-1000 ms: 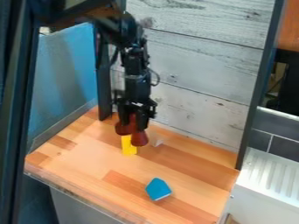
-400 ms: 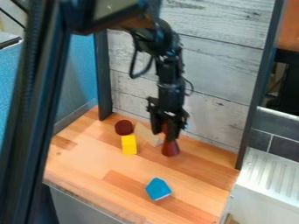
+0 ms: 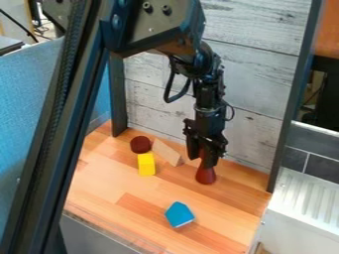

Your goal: Move the red figure to the left side of the table

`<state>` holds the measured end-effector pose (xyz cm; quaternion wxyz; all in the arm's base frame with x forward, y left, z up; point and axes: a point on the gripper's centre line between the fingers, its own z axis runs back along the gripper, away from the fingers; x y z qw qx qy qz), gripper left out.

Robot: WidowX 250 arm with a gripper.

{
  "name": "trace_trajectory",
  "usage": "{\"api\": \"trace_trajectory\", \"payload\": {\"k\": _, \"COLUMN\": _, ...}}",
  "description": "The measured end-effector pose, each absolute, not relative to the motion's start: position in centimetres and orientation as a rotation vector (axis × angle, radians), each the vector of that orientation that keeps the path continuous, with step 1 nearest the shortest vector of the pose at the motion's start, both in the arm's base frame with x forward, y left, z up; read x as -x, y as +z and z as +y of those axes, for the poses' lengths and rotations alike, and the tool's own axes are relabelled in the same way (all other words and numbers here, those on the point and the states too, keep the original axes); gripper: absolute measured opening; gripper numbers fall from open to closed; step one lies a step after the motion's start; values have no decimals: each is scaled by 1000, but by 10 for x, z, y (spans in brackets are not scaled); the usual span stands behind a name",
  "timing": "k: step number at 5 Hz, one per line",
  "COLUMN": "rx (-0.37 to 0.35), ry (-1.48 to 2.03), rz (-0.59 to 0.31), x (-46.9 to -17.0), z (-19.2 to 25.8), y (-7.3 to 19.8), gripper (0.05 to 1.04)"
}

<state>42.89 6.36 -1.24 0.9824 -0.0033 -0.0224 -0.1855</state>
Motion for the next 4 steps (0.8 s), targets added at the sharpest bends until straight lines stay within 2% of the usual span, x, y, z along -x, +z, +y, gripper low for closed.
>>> {"api": "trace_trajectory", "payload": {"k": 1, "rx": 6, "ry": -379, "rz": -78, "x": -428, "z": 62, "y": -18, "gripper": 663}}
{"api": "trace_trajectory", "payload": {"k": 2, "rx": 45, "ry": -378, "rz": -58, "x": -418, "z": 62, "y": -25, "gripper": 949}}
{"api": "trace_trajectory", "payload": {"k": 3, "rx": 74, "ry": -375, "rz": -70, "x": -409, "z": 68, "y": -10, "gripper": 1004}}
{"api": "trace_trajectory", "payload": {"k": 4, "rx": 82, "ry": -340, "rz": -112, "x": -398, "z": 83, "y": 29, "gripper": 1000}}
